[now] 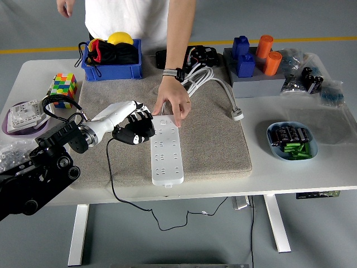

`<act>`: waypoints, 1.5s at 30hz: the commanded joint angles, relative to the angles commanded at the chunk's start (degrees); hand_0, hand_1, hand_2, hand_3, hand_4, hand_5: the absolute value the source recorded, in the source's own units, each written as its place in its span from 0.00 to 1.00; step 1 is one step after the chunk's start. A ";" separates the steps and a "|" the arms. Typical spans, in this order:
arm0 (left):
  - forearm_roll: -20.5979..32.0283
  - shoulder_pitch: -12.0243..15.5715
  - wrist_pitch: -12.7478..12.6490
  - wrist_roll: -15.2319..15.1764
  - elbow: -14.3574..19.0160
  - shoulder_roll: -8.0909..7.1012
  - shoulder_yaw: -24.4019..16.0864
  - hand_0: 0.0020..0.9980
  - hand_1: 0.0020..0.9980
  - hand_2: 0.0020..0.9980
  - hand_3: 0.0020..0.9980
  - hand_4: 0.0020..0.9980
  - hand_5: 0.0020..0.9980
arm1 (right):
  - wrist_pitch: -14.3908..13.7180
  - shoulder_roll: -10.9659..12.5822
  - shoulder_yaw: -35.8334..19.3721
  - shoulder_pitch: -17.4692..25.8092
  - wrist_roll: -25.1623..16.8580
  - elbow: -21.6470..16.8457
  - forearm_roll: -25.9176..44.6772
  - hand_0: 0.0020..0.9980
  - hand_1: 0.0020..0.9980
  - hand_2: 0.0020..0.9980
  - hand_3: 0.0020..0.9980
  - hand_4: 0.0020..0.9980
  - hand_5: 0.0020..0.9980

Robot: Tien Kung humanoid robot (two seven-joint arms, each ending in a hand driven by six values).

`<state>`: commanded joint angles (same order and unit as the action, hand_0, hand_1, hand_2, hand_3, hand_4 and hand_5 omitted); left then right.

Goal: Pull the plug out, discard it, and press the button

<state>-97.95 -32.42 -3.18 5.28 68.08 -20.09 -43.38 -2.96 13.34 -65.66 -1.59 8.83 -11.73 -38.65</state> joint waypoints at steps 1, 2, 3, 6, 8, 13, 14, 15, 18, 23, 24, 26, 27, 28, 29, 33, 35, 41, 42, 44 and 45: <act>0.14 -0.06 -0.34 -0.25 -0.82 0.15 -0.07 0.57 0.33 0.35 0.56 0.64 0.00 | -0.01 -0.03 -0.07 0.02 -0.01 0.00 0.00 0.75 0.67 0.66 0.62 0.67 0.51; 0.01 -0.10 -0.65 -0.38 -1.59 0.35 -0.14 0.57 0.33 0.35 0.56 0.64 0.00 | 0.02 -0.06 -0.06 0.04 0.01 0.03 0.00 0.75 0.67 0.66 0.62 0.67 0.51; -0.12 -0.21 -1.10 -0.59 -2.87 0.68 -0.09 0.57 0.33 0.35 0.56 0.64 0.00 | 0.06 -0.13 -0.05 0.08 0.03 0.05 0.01 0.75 0.67 0.66 0.62 0.67 0.51; 0.75 -0.35 -1.79 -1.28 -5.07 1.20 0.41 0.58 0.38 0.37 0.57 0.66 0.00 | 0.10 -0.23 -0.11 0.12 0.06 0.09 0.03 0.75 0.67 0.66 0.62 0.67 0.51; 0.72 -0.41 -1.96 -1.51 -6.26 1.52 0.93 0.58 0.38 0.37 0.57 0.66 0.00 | 0.08 -0.27 -0.23 0.13 0.03 0.03 0.07 0.75 0.67 0.66 0.62 0.67 0.51; -0.05 -0.42 -2.52 -1.98 -7.52 1.76 1.13 0.64 0.53 0.49 0.60 0.71 0.00 | 0.05 -0.23 -0.23 0.07 0.05 0.01 0.01 0.75 0.67 0.66 0.62 0.67 0.51; -0.08 -0.46 -2.62 -2.06 -7.67 1.74 1.03 0.64 0.53 0.49 0.60 0.71 0.00 | 0.06 -0.21 -0.11 0.03 0.05 0.01 0.03 0.75 0.67 0.66 0.62 0.67 0.51; -0.16 -0.49 -2.72 -2.10 -7.83 1.75 0.91 0.64 0.53 0.49 0.60 0.71 0.00 | 0.09 -0.18 0.00 -0.02 0.07 0.01 0.06 0.75 0.67 0.66 0.62 0.67 0.51; -0.11 -0.40 -3.05 -2.22 -8.28 1.87 0.69 0.66 0.56 0.53 0.60 0.72 0.00 | 0.05 -0.17 -0.20 0.02 0.10 0.07 -0.05 0.75 0.67 0.66 0.62 0.67 0.51; -0.35 -0.32 -3.12 -2.37 -9.37 2.18 0.37 0.75 0.70 0.63 0.62 0.77 0.00 | -0.02 -0.28 -0.47 0.24 0.04 0.02 -0.06 0.75 0.67 0.66 0.62 0.67 0.51; -0.38 -0.35 -3.06 -2.36 -9.49 2.18 0.41 0.75 0.70 0.63 0.62 0.77 0.00 | 0.00 -0.27 -0.29 0.22 0.04 0.02 0.02 0.75 0.67 0.66 0.62 0.67 0.51; -0.21 -0.45 -3.02 -2.39 -9.63 2.13 0.63 0.75 0.70 0.63 0.62 0.77 0.00 | 0.03 -0.23 -0.06 0.16 0.06 0.07 0.11 0.75 0.67 0.66 0.62 0.67 0.51; -0.27 -0.55 -3.01 -2.37 -9.82 2.11 0.79 0.75 0.70 0.63 0.62 0.77 0.00 | 0.03 -0.19 0.04 0.13 0.06 0.08 0.13 0.75 0.67 0.66 0.62 0.67 0.51; -0.28 -0.60 -2.98 -2.36 -9.97 2.10 0.85 0.75 0.70 0.63 0.62 0.77 0.00 | 0.00 -0.17 0.02 0.14 0.04 0.06 0.16 0.75 0.67 0.66 0.62 0.67 0.51; -0.23 -0.62 -2.97 -2.37 -10.07 2.09 0.84 0.77 0.72 0.67 0.63 0.78 0.00 | -0.03 -0.17 -0.02 0.16 0.01 0.06 0.17 0.75 0.67 0.66 0.62 0.67 0.51; 0.03 -0.89 -2.53 -2.20 -10.84 2.05 0.90 0.77 0.72 0.67 0.63 0.78 0.00 | 0.02 -0.22 0.25 0.16 0.02 0.12 0.25 0.75 0.67 0.66 0.62 0.67 0.51; 0.08 -0.93 -2.14 -1.95 -11.05 2.06 0.84 0.81 0.80 0.75 0.79 0.80 0.00 | -0.06 -0.24 0.17 0.19 -0.05 0.03 0.22 0.75 0.67 0.66 0.62 0.67 0.51; 0.79 -0.82 -0.92 -0.95 -11.16 2.13 0.53 0.85 0.86 0.82 0.85 0.87 0.00 | 0.03 -0.24 0.14 0.26 0.02 0.07 0.21 0.75 0.67 0.66 0.62 0.67 0.51; 0.79 -0.77 -0.97 -0.99 -11.17 2.14 0.49 0.85 0.86 0.82 0.85 0.87 0.00 | -0.01 -0.22 0.04 0.28 0.04 0.11 0.19 0.75 0.67 0.66 0.62 0.67 0.51; 0.71 -0.70 -1.06 -1.02 -11.09 2.14 0.41 0.85 0.86 0.82 0.85 0.87 0.00 | -0.02 -0.17 -0.02 0.31 0.08 0.13 0.15 0.75 0.67 0.66 0.62 0.67 0.51; 0.66 -0.70 -1.07 -1.02 -11.02 2.13 0.39 0.85 0.86 0.82 0.85 0.87 0.00 | -0.03 -0.17 -0.04 0.32 0.06 0.12 0.15 0.75 0.67 0.66 0.62 0.67 0.51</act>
<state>-97.29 -33.12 -4.24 4.26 57.05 -17.96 -42.99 -2.99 13.18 -65.70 -1.26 8.89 -11.61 -38.50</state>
